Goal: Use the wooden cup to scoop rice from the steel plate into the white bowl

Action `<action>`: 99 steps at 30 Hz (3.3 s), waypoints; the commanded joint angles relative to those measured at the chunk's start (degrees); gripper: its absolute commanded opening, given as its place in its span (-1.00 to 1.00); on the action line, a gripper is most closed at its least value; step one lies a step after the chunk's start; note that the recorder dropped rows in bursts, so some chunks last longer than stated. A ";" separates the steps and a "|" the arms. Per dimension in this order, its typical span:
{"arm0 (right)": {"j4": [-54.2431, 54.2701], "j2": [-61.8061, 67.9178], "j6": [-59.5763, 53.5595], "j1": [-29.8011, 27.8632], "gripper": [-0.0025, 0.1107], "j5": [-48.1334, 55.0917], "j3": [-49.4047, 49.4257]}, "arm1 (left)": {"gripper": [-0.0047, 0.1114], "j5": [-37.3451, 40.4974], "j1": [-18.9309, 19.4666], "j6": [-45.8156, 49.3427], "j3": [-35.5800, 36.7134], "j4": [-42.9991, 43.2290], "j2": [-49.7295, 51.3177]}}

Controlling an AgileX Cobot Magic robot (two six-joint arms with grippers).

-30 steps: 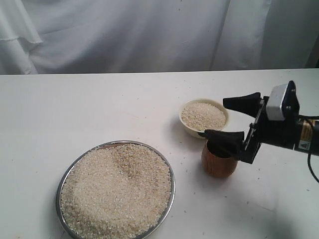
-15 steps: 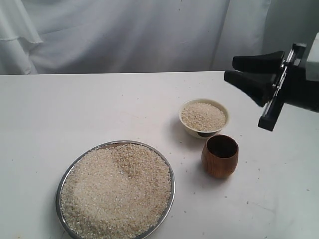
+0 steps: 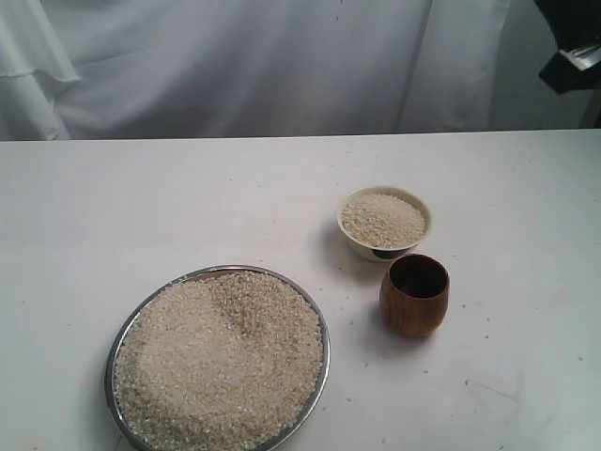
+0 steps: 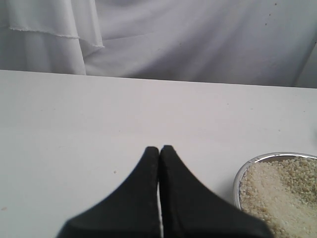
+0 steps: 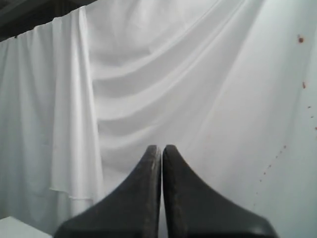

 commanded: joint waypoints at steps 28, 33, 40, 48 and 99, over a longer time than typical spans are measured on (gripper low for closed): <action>5.09 -69.28 6.74 3.94 -0.93 67.83 34.64 | -0.92 -0.36 -0.09 -0.18 0.26 -0.04 -0.29; 16.56 -72.02 -2.12 3.94 -0.93 69.02 39.01 | -0.92 -0.36 -0.09 -0.18 0.26 -0.04 -0.29; 36.81 -76.91 -24.67 3.94 -0.93 76.82 39.01 | -0.92 -0.36 -0.09 -0.18 0.26 -0.04 -0.29; 38.05 -80.32 -29.68 3.94 -0.93 81.29 39.01 | -0.92 -0.36 -0.09 -0.18 0.26 -0.04 -0.29; 37.92 -83.62 -28.82 3.94 -0.93 88.84 39.01 | -0.92 -0.36 -0.09 -0.18 0.26 -0.04 -0.29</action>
